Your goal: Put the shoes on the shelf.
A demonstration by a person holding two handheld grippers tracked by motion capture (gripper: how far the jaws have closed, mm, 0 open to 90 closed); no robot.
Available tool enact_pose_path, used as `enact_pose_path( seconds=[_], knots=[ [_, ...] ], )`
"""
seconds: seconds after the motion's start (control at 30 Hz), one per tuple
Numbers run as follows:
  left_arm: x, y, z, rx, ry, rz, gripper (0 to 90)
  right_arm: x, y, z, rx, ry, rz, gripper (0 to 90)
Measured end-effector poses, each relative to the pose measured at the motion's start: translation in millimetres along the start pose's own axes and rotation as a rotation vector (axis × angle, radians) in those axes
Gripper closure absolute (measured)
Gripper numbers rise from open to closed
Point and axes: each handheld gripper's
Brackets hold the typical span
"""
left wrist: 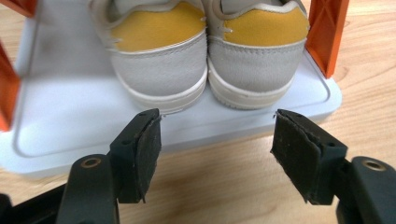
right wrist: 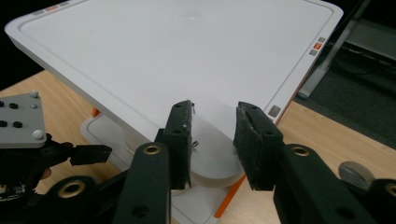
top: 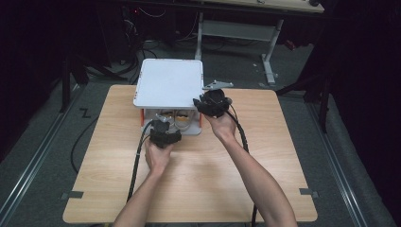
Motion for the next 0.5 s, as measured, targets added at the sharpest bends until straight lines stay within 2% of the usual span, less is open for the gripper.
enact_pose_path(
  seconds=[0.3, 0.5],
  knots=[
    [8.4, -20.1, 6.9, -0.04, 0.005, -0.013, 33.1, -2.8, -11.1, 4.4, -0.013, 0.018, -0.025, 58.6],
    [9.7, -32.3, 7.8, -0.055, 0.002, -0.02, 32.9, -10.1, -27.1, 6.8, -0.028, 0.055, -0.053, 57.5]
  ],
)
Point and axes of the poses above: each handheld gripper's, and its own axes: y roughly forward along the jaws, z roughly out of its underside, x roughly to its left, and after that the axes turned 13 degrees about y, right-handed
